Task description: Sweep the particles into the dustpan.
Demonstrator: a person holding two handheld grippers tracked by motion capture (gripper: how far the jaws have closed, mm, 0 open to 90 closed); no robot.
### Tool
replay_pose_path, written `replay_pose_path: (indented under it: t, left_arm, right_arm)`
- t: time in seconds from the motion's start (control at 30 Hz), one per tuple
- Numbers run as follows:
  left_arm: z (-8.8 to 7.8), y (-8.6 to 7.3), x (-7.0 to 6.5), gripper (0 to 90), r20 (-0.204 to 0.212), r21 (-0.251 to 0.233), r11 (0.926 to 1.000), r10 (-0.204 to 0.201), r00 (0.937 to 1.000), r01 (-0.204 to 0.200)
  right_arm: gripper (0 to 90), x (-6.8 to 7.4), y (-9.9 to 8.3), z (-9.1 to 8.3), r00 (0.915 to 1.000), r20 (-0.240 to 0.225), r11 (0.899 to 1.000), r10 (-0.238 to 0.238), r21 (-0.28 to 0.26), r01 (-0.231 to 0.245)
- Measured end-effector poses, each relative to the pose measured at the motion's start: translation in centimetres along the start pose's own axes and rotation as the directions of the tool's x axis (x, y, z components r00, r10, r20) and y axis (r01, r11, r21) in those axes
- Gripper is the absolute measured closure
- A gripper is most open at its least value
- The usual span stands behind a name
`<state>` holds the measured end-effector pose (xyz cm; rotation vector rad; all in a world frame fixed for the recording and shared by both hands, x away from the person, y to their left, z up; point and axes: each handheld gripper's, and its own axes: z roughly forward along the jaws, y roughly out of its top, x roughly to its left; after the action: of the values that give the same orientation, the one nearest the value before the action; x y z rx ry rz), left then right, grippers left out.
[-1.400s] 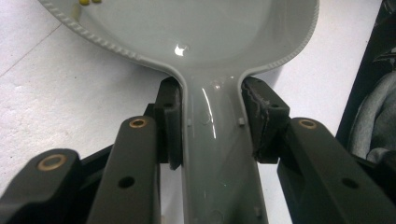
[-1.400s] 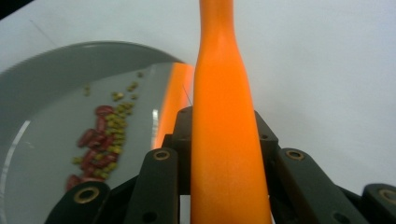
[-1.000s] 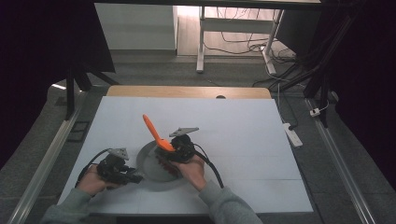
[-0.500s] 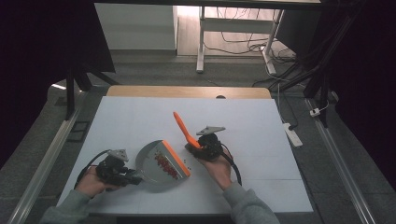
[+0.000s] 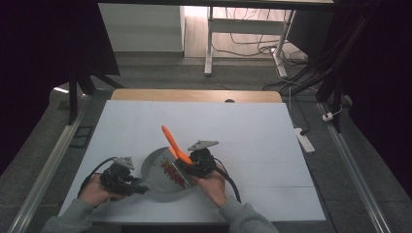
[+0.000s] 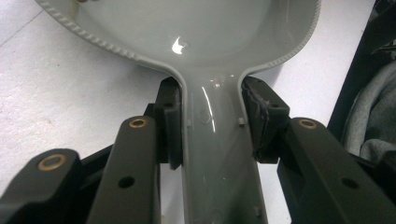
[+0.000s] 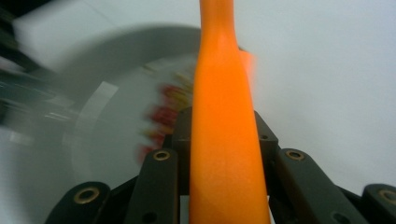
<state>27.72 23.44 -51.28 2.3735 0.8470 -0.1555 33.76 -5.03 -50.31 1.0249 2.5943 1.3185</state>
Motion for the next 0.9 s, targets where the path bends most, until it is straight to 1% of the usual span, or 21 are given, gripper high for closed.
replay_pose_path:
  t: [0.03,0.07,0.1,0.17,0.23,0.27,0.37,0.5,0.57,0.63,0.77,0.9]
  left_arm:
    - [0.0,0.0,0.0,61.4,0.0,0.001,1.0,0.0,1.0,0.0]
    - [0.0,0.0,0.0,61.4,0.002,0.001,1.0,-0.002,1.0,0.002]
    - [0.0,0.0,0.0,61.4,0.001,0.001,1.0,-0.001,1.0,0.001]
    - [0.0,-0.1,0.0,61.4,-0.001,0.001,1.0,-0.002,1.0,0.002]
    - [0.1,-0.1,0.1,61.4,0.002,0.001,1.0,-0.001,1.0,0.001]
    - [0.1,-0.1,0.0,61.3,0.002,-0.005,0.9999,-0.009,1.0,0.009]
    - [0.2,-0.2,0.1,61.3,0.002,-0.002,1.0,-0.004,1.0,0.004]
    - [0.3,-0.4,0.1,61.4,-0.002,-0.012,0.9999,0.0,1.0,0.0]
    - [0.3,-0.5,0.1,61.4,-0.005,-0.024,0.9997,-0.002,1.0,0.002]
    - [0.3,-0.6,0.0,61.4,-0.009,-0.042,0.9991,-0.001,1.0,0.001]
    - [0.3,-0.9,-0.1,61.4,-0.02,-0.068,0.9977,0.0,0.9998,-0.001]
    - [0.4,-1.1,-0.3,61.4,-0.048,-0.09,0.9959,0.003,0.9989,-0.007]
  right_arm:
    - [70.8,0.4,0.3,0.0,0.9999,-0.017,1.0,-0.003,-0.005,0.002]
    - [70.9,0.7,0.6,-0.1,0.9995,-0.012,1.0,-0.029,-0.01,0.029]
    - [70.8,0.9,0.8,-0.2,0.9992,-0.012,0.999,-0.039,-0.02,0.038]
    - [70.8,0.6,1.3,-0.8,0.9992,-0.015,0.998,-0.038,-0.045,0.037]
    - [70.8,-0.2,1.6,-1.5,0.9996,0.0,0.998,-0.027,-0.063,0.027]
    - [70.8,-0.8,1.6,-1.9,0.9999,0.005,0.997,-0.014,-0.07,0.014]
    - [70.8,-2.6,1.4,-3.2,0.9993,0.033,0.996,0.015,-0.091,-0.012]
    - [70.8,-4.6,0.9,-4.9,0.9972,0.066,0.994,0.035,-0.106,-0.028]
    - [70.8,-5.3,0.7,-5.6,0.9972,0.067,0.993,0.032,-0.116,-0.024]
    - [70.8,-5.9,0.5,-6.2,0.9963,0.08,0.993,0.029,-0.114,-0.02]
    - [70.8,-7.0,-0.1,-7.0,0.9957,0.091,0.994,0.017,-0.112,-0.006]
    - [70.8,-7.7,-0.5,-7.5,0.9953,0.097,0.994,0.0,-0.111,0.011]
